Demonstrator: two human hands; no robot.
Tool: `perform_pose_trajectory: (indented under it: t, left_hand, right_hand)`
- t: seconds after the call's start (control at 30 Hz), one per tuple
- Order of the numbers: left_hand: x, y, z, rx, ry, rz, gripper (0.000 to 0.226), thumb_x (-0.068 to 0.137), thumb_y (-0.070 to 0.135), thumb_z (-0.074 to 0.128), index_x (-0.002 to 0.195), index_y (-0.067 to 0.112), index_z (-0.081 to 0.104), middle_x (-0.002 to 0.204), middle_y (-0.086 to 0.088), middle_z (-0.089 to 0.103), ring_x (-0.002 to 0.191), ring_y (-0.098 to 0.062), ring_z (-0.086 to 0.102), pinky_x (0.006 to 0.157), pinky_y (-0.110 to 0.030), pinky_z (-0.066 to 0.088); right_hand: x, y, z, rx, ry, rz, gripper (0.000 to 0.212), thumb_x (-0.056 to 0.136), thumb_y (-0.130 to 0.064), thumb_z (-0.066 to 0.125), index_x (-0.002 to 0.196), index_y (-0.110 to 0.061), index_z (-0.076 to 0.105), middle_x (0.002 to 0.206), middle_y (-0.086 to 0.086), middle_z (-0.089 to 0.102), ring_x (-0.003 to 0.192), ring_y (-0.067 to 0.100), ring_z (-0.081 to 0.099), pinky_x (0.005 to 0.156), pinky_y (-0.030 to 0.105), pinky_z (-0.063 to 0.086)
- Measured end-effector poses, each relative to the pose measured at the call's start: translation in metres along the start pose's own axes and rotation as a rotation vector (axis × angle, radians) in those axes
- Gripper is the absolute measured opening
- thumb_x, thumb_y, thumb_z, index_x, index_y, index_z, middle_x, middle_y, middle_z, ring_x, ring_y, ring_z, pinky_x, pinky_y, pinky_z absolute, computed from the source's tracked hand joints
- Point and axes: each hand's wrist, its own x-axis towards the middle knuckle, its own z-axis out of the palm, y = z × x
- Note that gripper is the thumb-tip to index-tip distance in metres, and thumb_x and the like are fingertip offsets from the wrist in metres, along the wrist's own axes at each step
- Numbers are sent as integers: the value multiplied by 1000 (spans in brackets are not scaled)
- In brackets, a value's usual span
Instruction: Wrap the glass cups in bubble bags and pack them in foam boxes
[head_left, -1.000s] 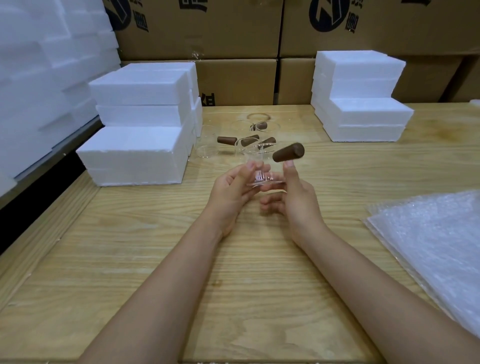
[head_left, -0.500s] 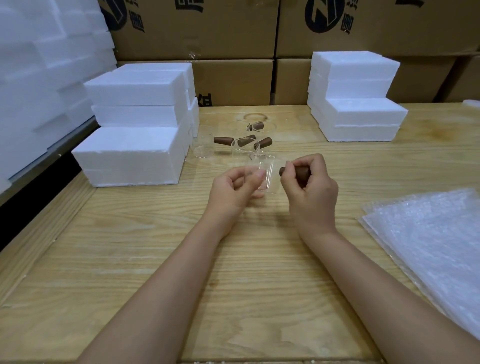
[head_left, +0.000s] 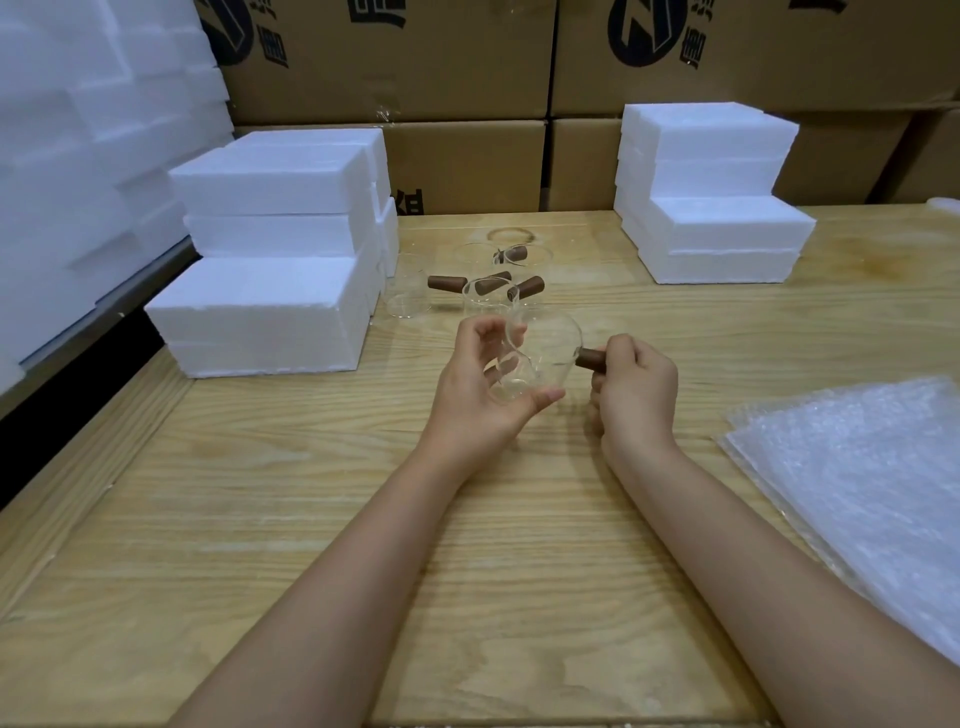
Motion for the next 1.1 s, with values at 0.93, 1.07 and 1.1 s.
perform_pose_trajectory:
  t: [0.93,1.07,1.1]
  left_hand:
    - [14,1,-22,-488,-162,-396,49,98,41,36,131,10,53,85,-17,56,64,-23,52,60,-31,42]
    - [12,3,-19,-472,-142,-347,46,99,40,43,133,11,51,95,-15,62,75,-22,64,69,-33,49]
    - [12,4,-19,-478,-135,-345,41,98,40,46,130,14,54,97,-14,63,79,-22,65,71,-32,51]
  right_hand:
    - [-38,-27,6,186,-683,-367,20,86,-13,56,106,-12,61,68,-12,67,53,2,58,50,22,48]
    - [-30,-24,4,210,-635,-276,13,83,-23,61,92,-15,68,64,-5,62,49,11,49,50,27,46]
    - [-29,-23,4,218,-615,-254,14,83,-26,61,89,-16,69,63,-4,61,48,13,47,50,28,44]
